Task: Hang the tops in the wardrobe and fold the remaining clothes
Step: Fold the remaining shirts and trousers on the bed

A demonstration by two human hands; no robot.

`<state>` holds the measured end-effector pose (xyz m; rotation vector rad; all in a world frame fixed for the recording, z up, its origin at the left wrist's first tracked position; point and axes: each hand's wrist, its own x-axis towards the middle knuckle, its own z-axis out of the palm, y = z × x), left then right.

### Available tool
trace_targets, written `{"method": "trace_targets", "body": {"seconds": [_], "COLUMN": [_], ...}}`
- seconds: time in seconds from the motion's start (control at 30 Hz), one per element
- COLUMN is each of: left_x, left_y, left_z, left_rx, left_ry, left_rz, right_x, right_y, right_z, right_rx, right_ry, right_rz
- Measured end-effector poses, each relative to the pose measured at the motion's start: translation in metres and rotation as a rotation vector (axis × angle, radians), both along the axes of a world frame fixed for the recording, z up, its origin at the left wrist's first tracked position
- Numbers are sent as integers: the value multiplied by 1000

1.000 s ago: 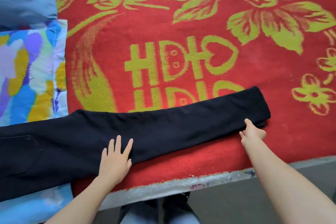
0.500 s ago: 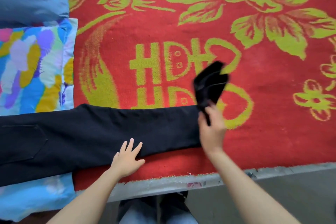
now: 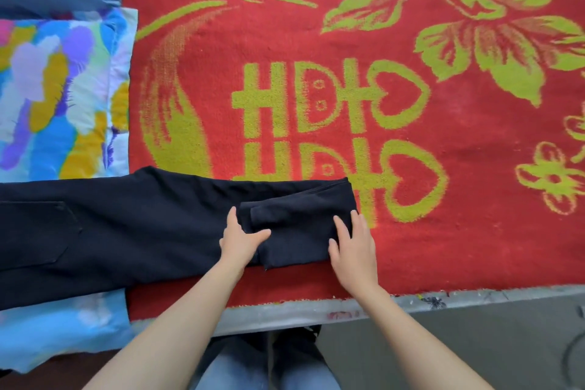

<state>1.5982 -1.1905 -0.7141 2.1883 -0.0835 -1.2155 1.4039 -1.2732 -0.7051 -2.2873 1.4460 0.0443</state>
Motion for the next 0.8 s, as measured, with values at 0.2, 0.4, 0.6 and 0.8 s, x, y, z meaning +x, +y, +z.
{"method": "trace_targets", "body": {"seconds": [0.2,0.4,0.6,0.8], "left_x": [7,37,7,-17], "left_y": [-24,-7,35,37], "left_z": [4,20,11,13], "left_rx": [-113,203,211,293], "left_ry": [-132,-360,-804,-469], "left_rz": [101,-171,-1021,-1171], "right_x": [-3,3,8,9], "right_y": [-27,-29,-34,-68], "right_z": [5,-7,-8,39], "right_rx": [402,522,655,612], "right_ry": [-145,-79,-252,-446], "right_rz": [-336,-233,-682,-798]}}
